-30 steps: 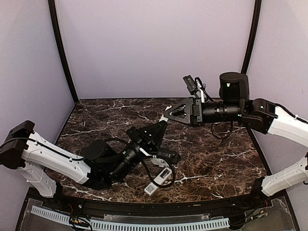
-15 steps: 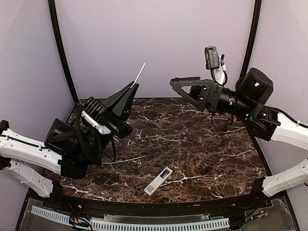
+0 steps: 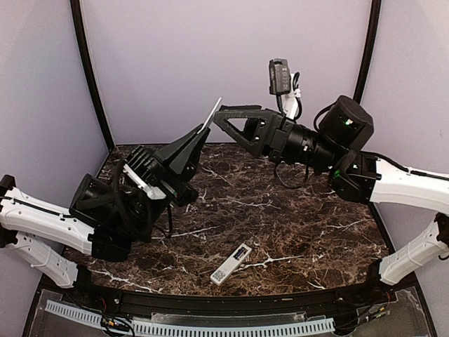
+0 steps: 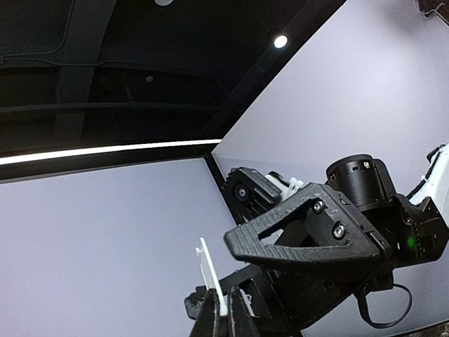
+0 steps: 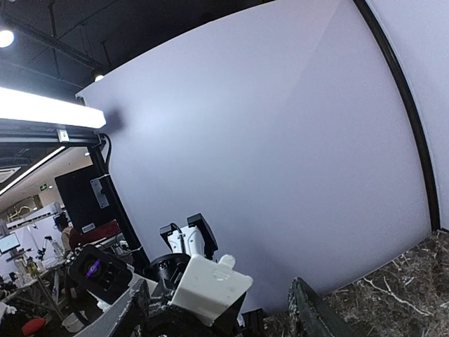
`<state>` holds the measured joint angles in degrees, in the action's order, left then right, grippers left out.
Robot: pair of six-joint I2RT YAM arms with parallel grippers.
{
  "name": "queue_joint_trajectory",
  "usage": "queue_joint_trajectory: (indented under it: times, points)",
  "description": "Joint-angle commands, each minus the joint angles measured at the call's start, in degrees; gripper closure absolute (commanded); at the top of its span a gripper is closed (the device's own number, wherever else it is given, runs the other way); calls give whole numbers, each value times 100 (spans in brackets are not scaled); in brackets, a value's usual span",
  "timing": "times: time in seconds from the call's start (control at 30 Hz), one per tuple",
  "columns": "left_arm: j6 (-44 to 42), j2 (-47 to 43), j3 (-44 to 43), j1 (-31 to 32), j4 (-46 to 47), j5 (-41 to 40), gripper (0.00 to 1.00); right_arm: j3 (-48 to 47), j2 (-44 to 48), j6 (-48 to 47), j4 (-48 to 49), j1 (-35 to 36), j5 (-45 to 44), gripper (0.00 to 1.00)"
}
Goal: Load the batteries into the remote control
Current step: Pass from the left arm to the right
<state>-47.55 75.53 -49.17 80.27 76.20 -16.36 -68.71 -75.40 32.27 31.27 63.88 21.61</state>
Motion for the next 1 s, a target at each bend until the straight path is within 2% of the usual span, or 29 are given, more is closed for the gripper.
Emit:
queue_joint_trajectory:
  times: [0.0,0.13,0.23,0.3,0.37,0.5,0.57,0.97]
  points:
    - [-484,125,-113,24,254,-114,100,-288,-242,487,200,130,-279,37]
    - [-876,311,-93,24,672,-285,100,-391,-342,629,214,141,-160,45]
    - [-932,338,-80,24,773,-361,100,-360,-344,648,231,149,-176,61]
    - [-943,333,-64,24,792,-374,100,-325,-346,662,239,151,-206,66]
    - [-967,348,-51,19,875,-410,100,-288,-357,673,276,151,-202,65]
    - [-1080,397,-53,27,1081,-464,100,-239,-362,676,235,151,-149,54]
    - [-1117,390,-51,32,1136,-454,100,-180,-340,668,224,151,-148,52]
    - [-1296,365,60,33,1460,-415,100,88,-129,693,144,128,-437,55]
